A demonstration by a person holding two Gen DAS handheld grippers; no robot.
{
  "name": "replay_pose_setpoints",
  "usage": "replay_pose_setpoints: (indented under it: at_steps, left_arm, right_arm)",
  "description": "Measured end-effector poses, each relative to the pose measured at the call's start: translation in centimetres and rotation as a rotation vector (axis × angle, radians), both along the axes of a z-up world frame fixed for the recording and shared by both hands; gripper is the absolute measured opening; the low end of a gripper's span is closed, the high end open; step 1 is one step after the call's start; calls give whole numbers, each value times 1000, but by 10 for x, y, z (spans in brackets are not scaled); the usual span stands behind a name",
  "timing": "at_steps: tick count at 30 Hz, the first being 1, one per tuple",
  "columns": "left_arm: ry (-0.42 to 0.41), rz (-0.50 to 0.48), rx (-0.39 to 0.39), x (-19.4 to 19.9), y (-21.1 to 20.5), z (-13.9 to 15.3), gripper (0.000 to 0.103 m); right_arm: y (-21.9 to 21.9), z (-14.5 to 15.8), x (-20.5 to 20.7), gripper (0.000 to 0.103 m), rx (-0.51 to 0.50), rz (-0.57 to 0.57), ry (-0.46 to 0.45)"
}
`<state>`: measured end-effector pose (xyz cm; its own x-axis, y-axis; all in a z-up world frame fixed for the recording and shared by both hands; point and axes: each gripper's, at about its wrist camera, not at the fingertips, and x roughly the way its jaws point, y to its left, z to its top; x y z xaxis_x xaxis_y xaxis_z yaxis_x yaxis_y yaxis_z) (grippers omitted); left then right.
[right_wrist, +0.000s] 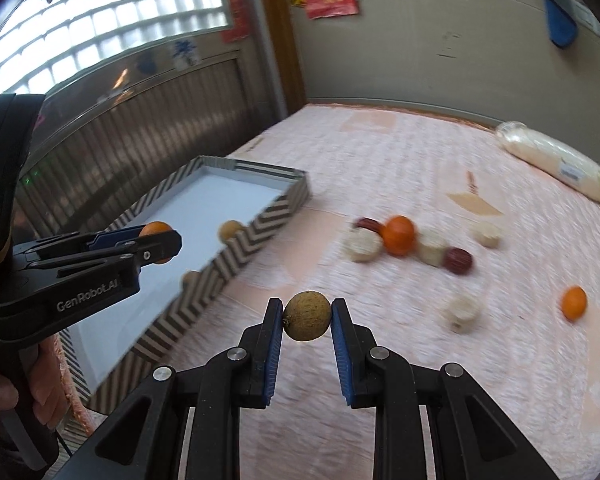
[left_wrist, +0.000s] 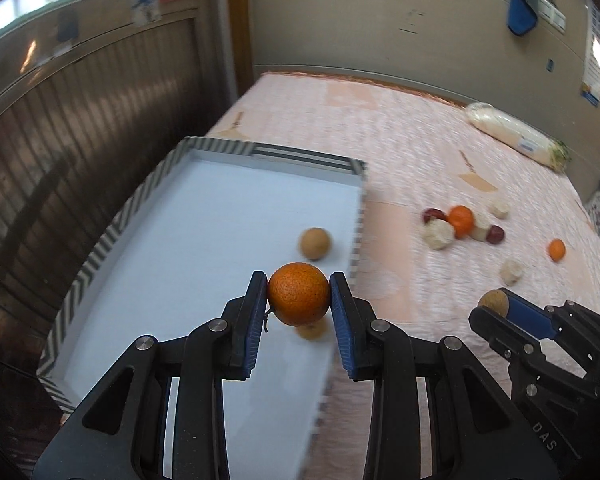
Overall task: Organize fruits
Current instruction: 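Carry the orange with the left gripper while the right gripper carries the pear into the tray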
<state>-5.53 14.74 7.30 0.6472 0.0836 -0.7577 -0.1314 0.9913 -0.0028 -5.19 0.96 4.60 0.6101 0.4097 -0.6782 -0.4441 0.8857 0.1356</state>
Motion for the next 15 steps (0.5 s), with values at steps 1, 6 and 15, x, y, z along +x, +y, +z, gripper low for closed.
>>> replay_pose_setpoints:
  at_steps: [1,6,15]
  left_arm:
    - [-1,10,0,0,5,0,31]
    - [1,55,-7,-2,30,-1,31]
    - [22,130,-21,4,68,-10,31]
  right_arm:
    - [7,1,0,23,-5,14,-2]
    - [37,4,2,23,-18,70,-10]
    - [84,4,7,23,-39,163,-15]
